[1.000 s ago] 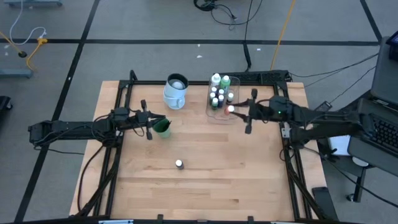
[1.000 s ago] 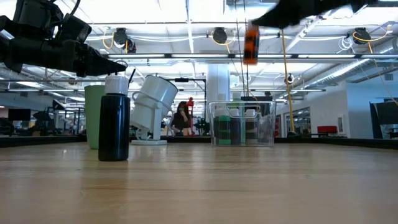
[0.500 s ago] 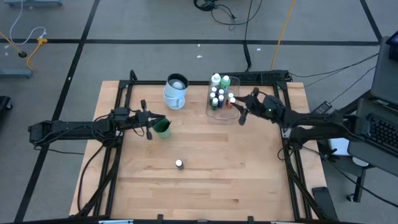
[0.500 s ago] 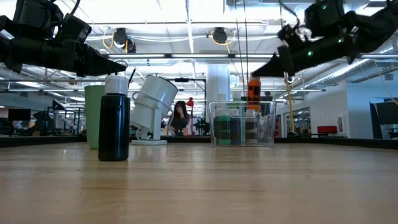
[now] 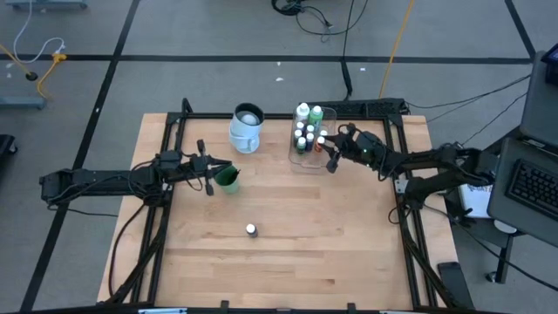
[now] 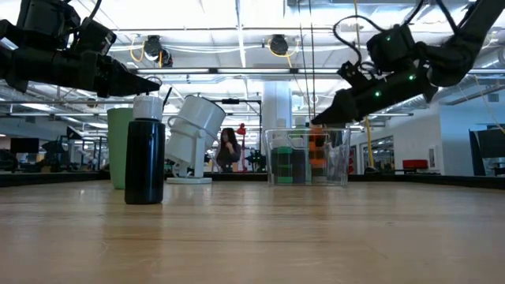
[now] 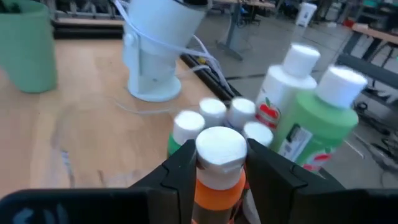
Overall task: Pick & Place Paint Supplies
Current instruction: Put the orange paint bottle into the transparent bin, then put the black paint bottle into the transparent bin
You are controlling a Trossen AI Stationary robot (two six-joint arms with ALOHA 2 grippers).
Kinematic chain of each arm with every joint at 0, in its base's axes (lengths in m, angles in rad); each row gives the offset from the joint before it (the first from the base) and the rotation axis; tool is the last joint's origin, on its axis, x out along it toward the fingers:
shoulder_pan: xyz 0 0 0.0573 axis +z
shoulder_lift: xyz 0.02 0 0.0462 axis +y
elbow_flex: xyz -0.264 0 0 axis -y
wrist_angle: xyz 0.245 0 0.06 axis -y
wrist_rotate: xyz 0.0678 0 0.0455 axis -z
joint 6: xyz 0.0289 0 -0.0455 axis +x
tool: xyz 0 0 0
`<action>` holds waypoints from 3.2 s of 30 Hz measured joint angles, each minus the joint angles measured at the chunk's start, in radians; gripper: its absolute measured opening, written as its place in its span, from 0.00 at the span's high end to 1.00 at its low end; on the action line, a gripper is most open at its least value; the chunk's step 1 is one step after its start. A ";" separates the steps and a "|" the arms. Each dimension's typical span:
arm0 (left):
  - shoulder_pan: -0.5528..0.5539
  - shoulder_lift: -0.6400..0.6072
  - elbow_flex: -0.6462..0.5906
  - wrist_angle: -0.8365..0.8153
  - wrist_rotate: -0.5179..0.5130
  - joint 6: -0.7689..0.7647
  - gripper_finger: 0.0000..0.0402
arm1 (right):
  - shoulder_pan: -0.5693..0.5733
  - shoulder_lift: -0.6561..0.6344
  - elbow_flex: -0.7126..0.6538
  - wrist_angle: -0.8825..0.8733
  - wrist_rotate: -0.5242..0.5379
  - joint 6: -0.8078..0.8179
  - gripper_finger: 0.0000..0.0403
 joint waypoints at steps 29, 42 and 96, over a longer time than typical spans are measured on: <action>0.000 0.000 0.000 0.000 0.000 -0.001 0.94 | -0.044 0.113 0.013 0.035 -0.028 0.054 0.57; 0.000 0.000 0.000 0.000 -0.001 -0.001 0.94 | 0.026 -0.246 0.061 -0.126 -0.021 0.007 0.56; 0.000 0.001 0.083 0.138 -0.053 -0.049 0.94 | 0.191 -1.262 -0.402 -0.478 -0.155 -0.058 1.00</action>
